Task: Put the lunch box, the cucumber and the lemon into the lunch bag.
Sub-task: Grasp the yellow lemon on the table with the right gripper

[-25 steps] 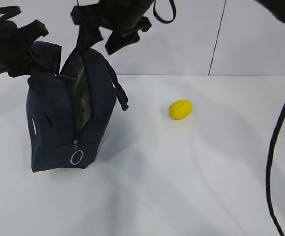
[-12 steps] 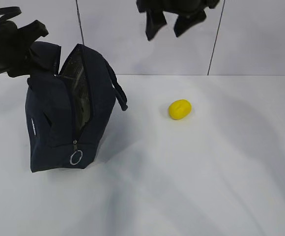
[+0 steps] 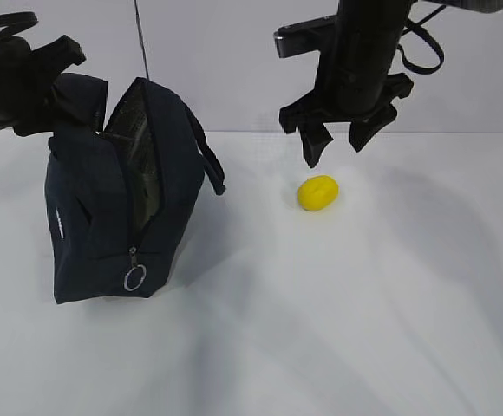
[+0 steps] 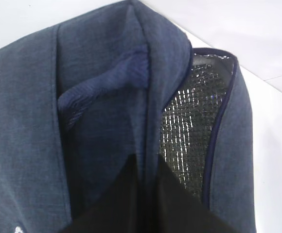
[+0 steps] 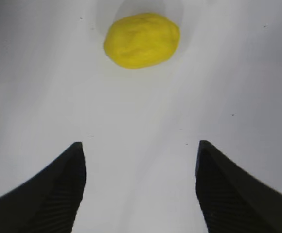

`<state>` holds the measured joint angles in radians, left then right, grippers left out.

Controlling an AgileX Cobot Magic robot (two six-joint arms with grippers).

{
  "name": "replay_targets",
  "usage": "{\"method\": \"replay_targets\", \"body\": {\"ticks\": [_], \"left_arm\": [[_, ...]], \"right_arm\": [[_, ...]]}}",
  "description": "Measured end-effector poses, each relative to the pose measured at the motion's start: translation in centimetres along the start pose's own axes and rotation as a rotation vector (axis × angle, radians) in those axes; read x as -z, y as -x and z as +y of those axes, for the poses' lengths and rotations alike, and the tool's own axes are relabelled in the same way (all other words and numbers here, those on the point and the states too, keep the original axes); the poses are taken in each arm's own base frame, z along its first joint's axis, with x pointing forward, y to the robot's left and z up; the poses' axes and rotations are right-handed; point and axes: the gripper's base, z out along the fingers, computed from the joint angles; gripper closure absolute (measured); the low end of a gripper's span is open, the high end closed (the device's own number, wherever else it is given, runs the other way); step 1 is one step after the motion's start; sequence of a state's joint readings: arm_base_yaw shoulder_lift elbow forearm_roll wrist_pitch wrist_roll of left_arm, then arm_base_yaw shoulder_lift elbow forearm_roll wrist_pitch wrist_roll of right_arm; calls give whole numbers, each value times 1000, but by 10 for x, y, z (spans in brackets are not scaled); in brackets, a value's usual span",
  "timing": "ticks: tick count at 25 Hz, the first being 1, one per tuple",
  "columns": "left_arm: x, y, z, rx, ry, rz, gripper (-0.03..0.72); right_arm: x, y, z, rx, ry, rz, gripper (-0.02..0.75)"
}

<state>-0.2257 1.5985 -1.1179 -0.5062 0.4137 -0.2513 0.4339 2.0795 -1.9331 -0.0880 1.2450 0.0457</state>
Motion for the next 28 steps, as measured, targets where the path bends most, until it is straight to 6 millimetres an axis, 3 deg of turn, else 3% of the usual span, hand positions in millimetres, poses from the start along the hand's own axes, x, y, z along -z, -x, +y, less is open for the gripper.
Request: {"method": "replay_targets", "body": {"ticks": [5, 9, 20, 25, 28], "left_arm": [[0, 0, 0, 0, 0, 0, 685], [0, 0, 0, 0, 0, 0, 685], [0, 0, 0, 0, 0, 0, 685], [0, 0, 0, 3, -1, 0, 685], [0, 0, 0, 3, -1, 0, 685]], "right_arm": [[-22, 1, -10, 31, -47, 44, 190], [-24, 1, -12, 22, -64, 46, 191], [-26, 1, -17, -554, -120, 17, 191], [-32, 9, -19, -787, 16, -29, 191], [-48, 11, -23, -876, 104, 16, 190]]}}
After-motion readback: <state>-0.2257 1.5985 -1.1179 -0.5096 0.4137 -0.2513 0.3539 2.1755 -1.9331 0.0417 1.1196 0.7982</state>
